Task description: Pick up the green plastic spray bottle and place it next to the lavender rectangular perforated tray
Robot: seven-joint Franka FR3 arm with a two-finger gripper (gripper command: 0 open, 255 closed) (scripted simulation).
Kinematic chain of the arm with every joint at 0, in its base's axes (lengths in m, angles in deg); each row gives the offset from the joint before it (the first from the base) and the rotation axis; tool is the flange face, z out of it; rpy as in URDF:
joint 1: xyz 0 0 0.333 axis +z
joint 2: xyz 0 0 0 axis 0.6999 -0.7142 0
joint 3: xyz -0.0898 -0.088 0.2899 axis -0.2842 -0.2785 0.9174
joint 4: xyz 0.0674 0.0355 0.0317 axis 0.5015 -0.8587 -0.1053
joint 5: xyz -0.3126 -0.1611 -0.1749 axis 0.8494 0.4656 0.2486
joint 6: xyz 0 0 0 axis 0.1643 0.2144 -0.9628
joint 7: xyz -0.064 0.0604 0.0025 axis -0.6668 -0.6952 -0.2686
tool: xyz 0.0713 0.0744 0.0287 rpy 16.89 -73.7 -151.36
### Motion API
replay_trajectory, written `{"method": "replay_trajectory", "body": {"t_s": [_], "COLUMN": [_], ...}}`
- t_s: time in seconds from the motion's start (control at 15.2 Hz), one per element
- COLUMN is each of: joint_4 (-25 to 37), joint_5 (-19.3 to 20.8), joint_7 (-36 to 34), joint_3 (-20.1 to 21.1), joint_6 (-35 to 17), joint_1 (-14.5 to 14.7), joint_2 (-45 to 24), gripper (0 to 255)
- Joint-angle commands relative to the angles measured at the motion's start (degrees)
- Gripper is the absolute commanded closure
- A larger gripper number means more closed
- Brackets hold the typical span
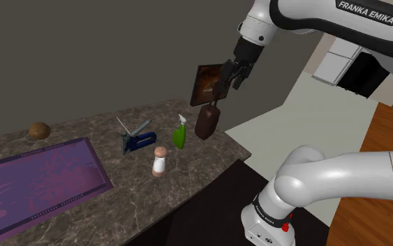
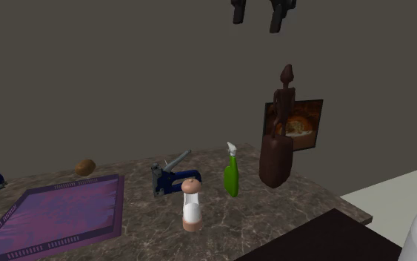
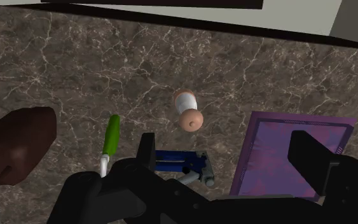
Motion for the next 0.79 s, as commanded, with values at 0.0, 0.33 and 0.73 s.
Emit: {"method": "replay_trajectory", "body": {"t_s": [0.0, 0.33, 0.73], "joint_4": [0.0, -3.1, -4.4], "joint_5": [0.0, 1.3, 2.3], "joint_7": [0.0, 2.8, 5.9], "joint_3": [0.0, -1.8, -4.0], "joint_6": [0.0, -8.7, -18.9], "joint_1": [0.0, -0.9, -1.8], "joint_2": [0.0, -6.0, -15.4], "gripper": [0, 0, 0]}}
